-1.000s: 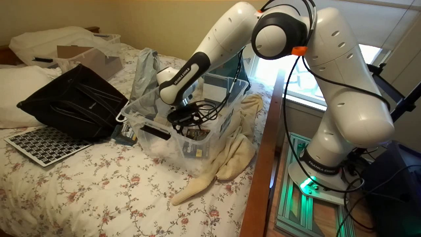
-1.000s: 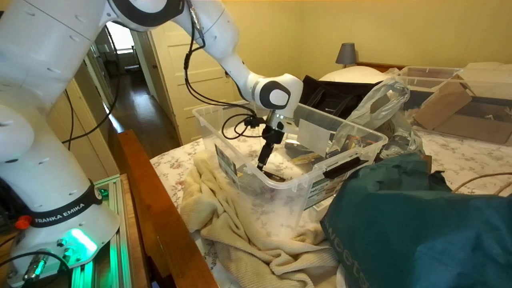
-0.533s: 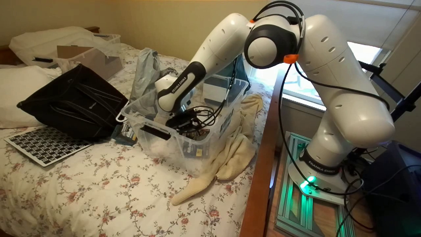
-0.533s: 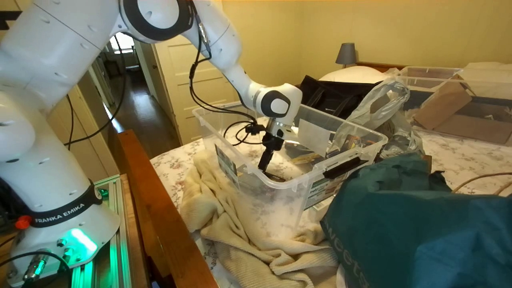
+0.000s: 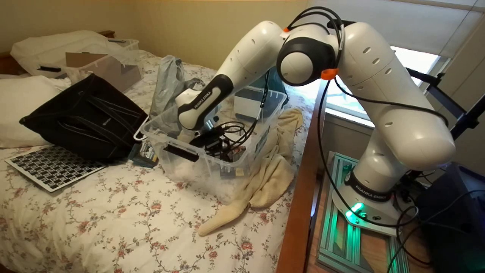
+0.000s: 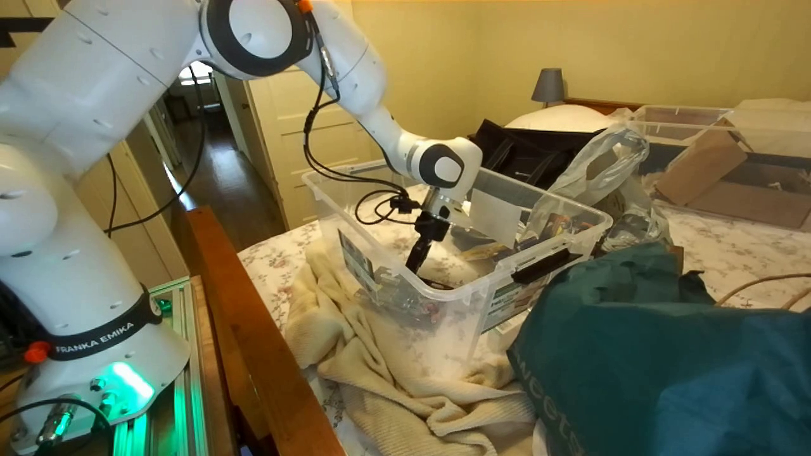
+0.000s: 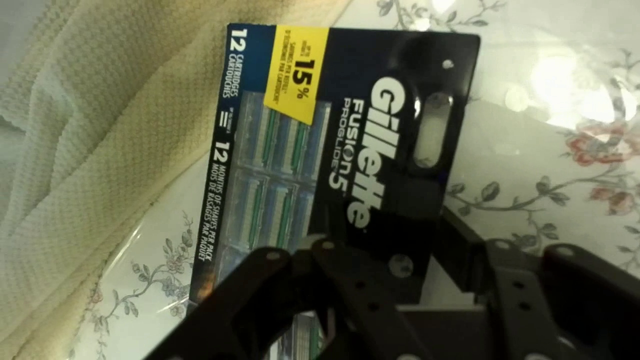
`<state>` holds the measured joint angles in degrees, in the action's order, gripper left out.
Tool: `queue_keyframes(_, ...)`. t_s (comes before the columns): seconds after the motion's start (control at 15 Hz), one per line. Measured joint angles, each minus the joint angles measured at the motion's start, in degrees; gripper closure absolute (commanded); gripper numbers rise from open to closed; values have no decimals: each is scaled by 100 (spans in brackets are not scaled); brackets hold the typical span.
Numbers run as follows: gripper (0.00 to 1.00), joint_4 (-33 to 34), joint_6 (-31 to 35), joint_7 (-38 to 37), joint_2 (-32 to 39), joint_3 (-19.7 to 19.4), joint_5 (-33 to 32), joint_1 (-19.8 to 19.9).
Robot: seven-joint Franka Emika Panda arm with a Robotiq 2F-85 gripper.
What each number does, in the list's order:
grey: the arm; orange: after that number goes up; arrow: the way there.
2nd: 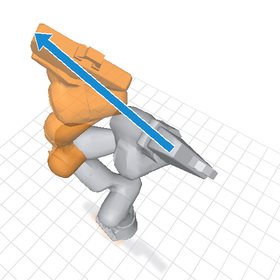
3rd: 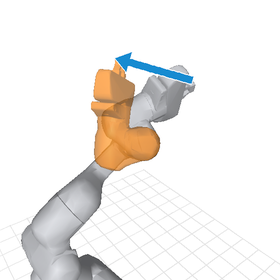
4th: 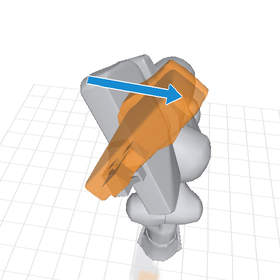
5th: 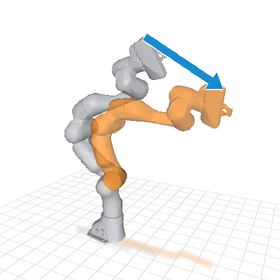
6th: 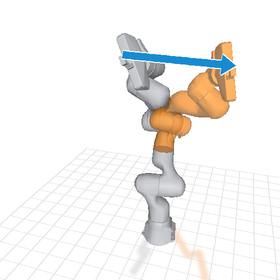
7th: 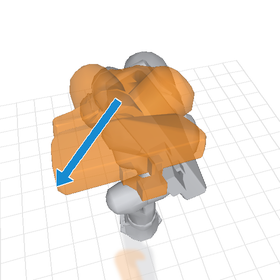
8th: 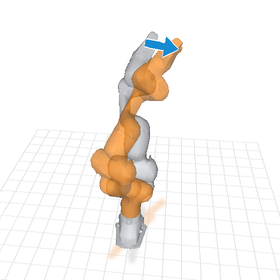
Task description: Remove the black pack from the clear bowl and put it on the bed
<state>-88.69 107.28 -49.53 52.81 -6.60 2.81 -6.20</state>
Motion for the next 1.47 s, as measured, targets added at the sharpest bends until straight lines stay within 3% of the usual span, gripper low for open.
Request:
queue_keyframes(0.13, 95, 168, -246, -18, 89, -26, -34, -1)
queue_keyframes(0.2, 93, 240, -405, -29, 121, -40, -80, -1)
queue_keyframes(0.27, 54, 319, -574, -44, 141, -54, -124, -1)
queue_keyframes(0.4, 50, 479, -948, -63, 167, -86, -232, -1)
queue_keyframes(0.6, 30, 545, -1657, -58, 219, -117, -332, 6)
queue_keyframes(0.67, 41, 548, -1880, -57, 254, -118, -362, 7)
queue_keyframes(0.73, 66, 555, -2085, -47, 296, -118, -392, 6)
queue_keyframes(0.87, 67, 588, -2372, -33, 382, -118, -409, 6)
queue_keyframes(1.2, 99, 745, -2646, -33, 472, -116, -403, 6)
queue_keyframes(1.47, 99, 778, -2659, -88, 492, -115, -362, 14)
